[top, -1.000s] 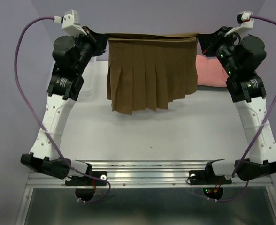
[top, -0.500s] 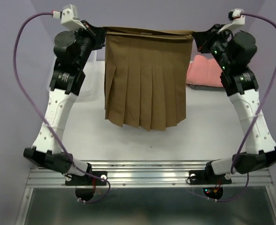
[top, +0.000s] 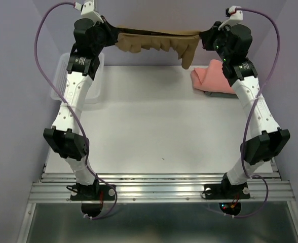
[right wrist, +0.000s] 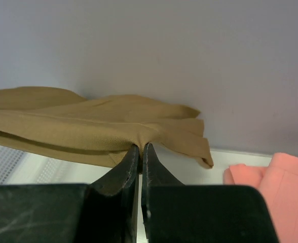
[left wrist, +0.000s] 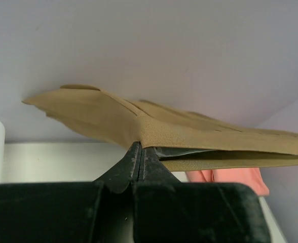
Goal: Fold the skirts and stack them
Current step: Flatten the skirt out
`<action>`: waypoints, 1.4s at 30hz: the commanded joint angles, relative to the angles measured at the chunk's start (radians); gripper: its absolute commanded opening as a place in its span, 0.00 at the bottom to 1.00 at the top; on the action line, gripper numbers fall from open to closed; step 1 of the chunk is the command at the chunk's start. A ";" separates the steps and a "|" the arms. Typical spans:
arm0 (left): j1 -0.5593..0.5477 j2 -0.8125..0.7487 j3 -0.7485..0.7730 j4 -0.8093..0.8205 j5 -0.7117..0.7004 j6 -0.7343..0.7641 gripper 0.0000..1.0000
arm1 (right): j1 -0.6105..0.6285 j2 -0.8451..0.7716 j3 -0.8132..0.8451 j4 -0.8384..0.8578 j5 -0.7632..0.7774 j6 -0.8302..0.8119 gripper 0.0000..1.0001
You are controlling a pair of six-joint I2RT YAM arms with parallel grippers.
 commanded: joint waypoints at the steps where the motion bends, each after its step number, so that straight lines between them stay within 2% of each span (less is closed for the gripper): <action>1: 0.049 -0.267 -0.348 0.248 -0.059 0.061 0.00 | -0.058 -0.198 -0.165 0.163 0.047 -0.081 0.01; 2: 0.049 -0.297 -0.447 0.292 -0.043 0.066 0.00 | -0.058 -0.224 -0.312 0.177 0.009 -0.092 0.01; 4: 0.049 -0.375 -0.636 0.419 -0.028 0.054 0.00 | -0.058 -0.303 -0.473 0.224 -0.066 -0.115 0.03; 5: 0.049 -0.398 -0.819 0.464 -0.007 0.047 0.00 | -0.058 -0.328 -0.556 0.243 -0.158 -0.130 0.05; 6: 0.049 -0.442 -0.910 0.562 -0.005 0.028 0.00 | -0.058 -0.368 -0.719 0.261 -0.206 -0.158 0.05; 7: 0.049 -0.459 -1.080 0.603 0.019 -0.020 0.00 | -0.058 -0.383 -0.794 0.280 -0.250 -0.164 0.05; 9: 0.046 -0.502 -1.228 0.723 0.055 -0.074 0.00 | -0.058 -0.425 -0.981 0.283 -0.304 -0.122 0.05; 13: 0.002 -0.570 -1.556 0.809 0.081 -0.189 0.00 | -0.058 -0.504 -1.227 0.294 -0.269 0.018 0.02; 17: -0.102 -0.657 -1.728 0.820 -0.018 -0.250 0.00 | -0.058 -0.572 -1.324 0.204 -0.228 0.127 0.02; 20: -0.165 -0.712 -1.827 0.819 -0.072 -0.299 0.00 | -0.058 -0.630 -1.397 0.134 -0.160 0.178 0.02; 28: -0.201 -0.765 -1.962 0.785 -0.063 -0.391 0.00 | -0.058 -0.660 -1.509 0.073 -0.176 0.345 0.02; 37: -0.222 -0.753 -1.980 0.721 -0.049 -0.391 0.00 | -0.058 -0.715 -1.545 0.001 -0.073 0.380 0.03; 42: -0.225 -0.781 -1.950 0.704 -0.025 -0.401 0.00 | -0.058 -0.747 -1.505 -0.004 -0.106 0.345 0.00</action>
